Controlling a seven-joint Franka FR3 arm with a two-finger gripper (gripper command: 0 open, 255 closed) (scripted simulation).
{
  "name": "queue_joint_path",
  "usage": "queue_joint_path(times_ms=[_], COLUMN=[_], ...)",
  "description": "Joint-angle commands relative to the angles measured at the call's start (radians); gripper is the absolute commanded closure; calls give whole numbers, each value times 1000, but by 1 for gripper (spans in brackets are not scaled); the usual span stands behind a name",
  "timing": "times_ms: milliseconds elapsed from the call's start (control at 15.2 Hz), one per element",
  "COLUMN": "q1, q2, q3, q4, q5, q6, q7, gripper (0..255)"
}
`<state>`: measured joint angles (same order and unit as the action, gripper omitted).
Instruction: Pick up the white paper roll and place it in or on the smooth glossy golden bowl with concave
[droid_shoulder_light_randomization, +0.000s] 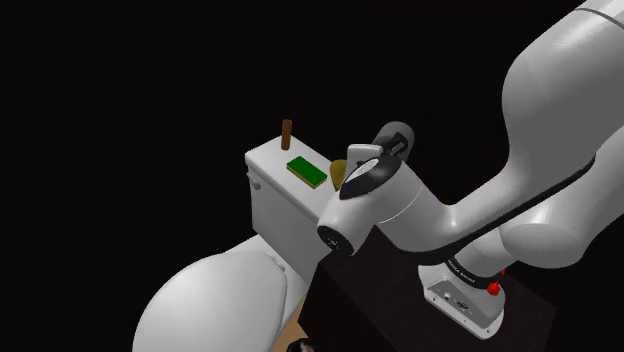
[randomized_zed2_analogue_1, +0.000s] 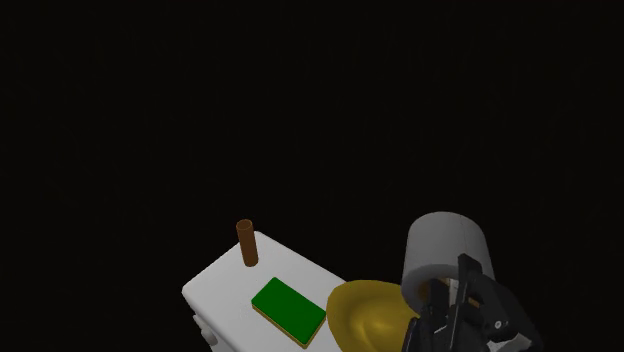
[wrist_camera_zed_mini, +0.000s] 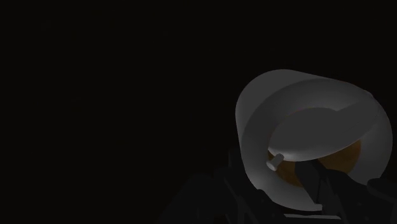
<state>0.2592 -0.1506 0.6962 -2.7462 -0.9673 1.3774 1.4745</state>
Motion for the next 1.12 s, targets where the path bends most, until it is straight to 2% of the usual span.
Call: queue_joint_path(times_ms=[0, 528, 1056], q1=[-5, -22, -16], q2=[36, 224, 390], q3=[3, -3, -36], q4=[1, 32, 71], q5=[-4, -42, -83], q6=[-1, -24, -47], q7=[36, 188, 312], gripper=[255, 255, 255])
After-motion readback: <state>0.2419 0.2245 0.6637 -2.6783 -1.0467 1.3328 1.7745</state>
